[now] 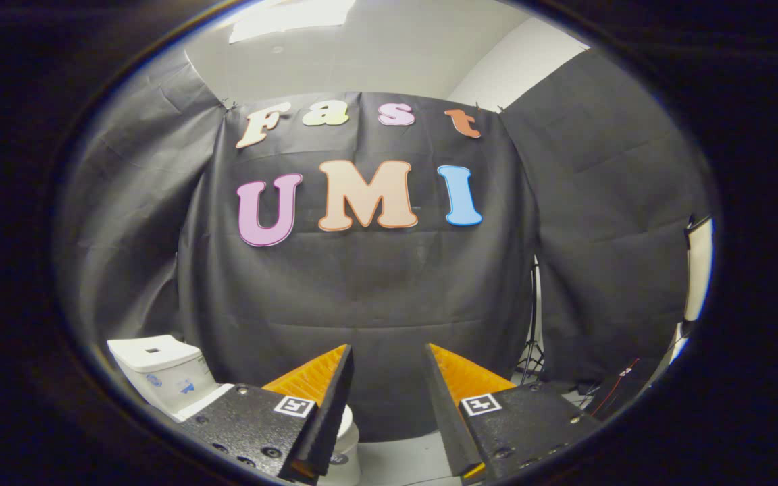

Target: Open the toilet lid.

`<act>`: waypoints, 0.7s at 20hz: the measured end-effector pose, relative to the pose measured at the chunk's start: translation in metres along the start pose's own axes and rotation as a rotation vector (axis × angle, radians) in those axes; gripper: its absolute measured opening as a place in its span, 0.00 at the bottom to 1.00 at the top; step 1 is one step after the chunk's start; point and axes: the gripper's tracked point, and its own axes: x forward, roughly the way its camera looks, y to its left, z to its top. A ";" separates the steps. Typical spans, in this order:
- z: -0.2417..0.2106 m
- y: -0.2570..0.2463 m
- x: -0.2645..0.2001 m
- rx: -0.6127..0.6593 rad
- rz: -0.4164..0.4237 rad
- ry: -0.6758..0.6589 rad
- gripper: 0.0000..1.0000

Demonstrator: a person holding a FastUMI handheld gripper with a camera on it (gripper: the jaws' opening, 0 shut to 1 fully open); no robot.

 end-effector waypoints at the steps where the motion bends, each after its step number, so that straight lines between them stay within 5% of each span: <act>1: -0.001 0.000 0.000 0.004 0.000 0.001 0.64; 14: -0.009 -0.003 0.004 0.009 0.001 0.025 0.64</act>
